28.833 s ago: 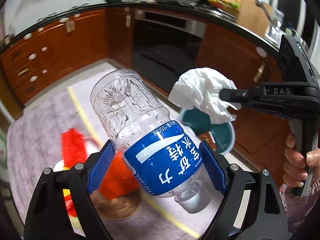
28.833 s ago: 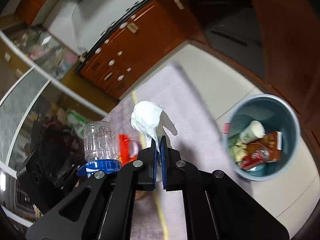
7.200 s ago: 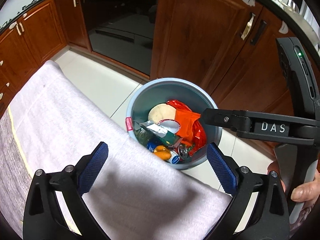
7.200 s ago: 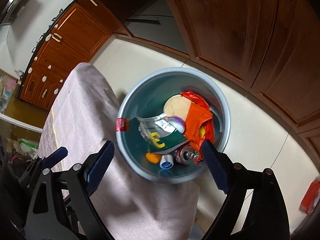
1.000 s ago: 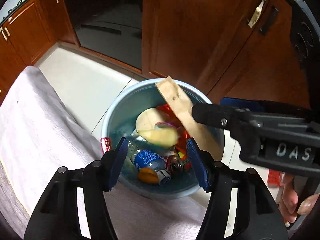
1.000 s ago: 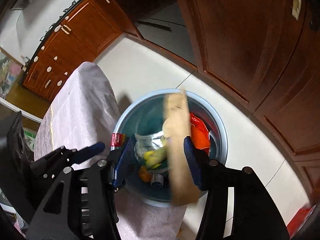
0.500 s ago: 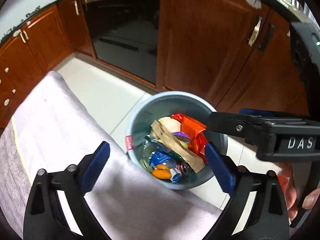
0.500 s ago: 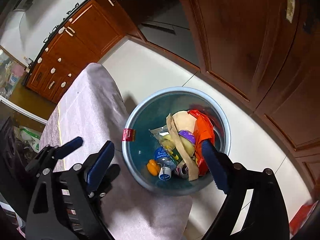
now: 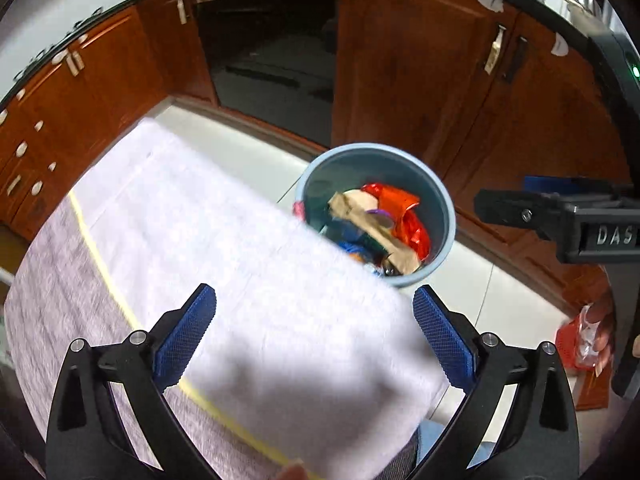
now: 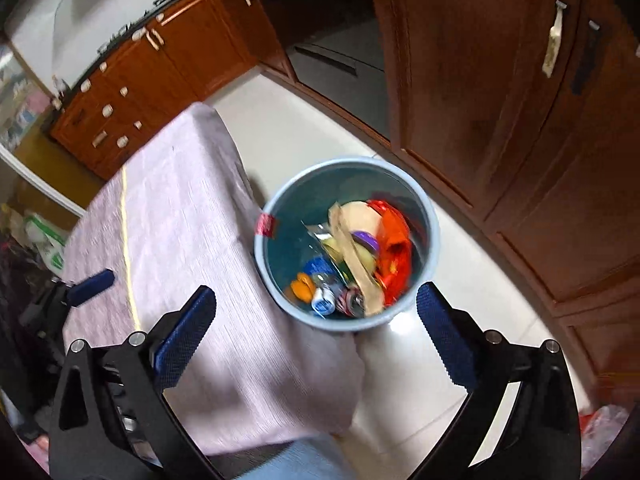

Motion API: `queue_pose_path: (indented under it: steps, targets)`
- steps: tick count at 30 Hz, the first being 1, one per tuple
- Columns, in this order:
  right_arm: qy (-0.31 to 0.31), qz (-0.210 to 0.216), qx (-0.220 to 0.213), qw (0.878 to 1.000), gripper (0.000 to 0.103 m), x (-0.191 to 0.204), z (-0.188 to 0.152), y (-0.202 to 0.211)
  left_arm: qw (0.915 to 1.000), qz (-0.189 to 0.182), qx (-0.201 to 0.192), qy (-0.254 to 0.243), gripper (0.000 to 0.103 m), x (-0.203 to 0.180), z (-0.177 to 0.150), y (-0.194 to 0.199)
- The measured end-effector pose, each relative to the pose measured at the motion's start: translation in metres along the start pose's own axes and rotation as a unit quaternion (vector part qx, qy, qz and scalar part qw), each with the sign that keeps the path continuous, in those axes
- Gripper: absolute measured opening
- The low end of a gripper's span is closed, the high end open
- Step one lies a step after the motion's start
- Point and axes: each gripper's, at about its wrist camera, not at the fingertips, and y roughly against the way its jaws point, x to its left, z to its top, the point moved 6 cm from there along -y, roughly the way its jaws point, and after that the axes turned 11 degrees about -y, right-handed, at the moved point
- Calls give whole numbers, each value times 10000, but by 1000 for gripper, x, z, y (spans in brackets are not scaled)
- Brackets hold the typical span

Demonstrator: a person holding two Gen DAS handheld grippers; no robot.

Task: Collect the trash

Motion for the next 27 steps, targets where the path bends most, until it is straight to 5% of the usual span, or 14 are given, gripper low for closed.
queue_pose_path:
  steps: [13, 27]
  targets:
    - [334, -1095, -133, 9933, 96, -12, -49, 17, 9988, 154, -117, 440, 99, 11, -46, 30]
    - [535, -1198, 58, 9913, 96, -9, -70, 10, 9983, 353, -199, 428, 99, 11, -49, 43]
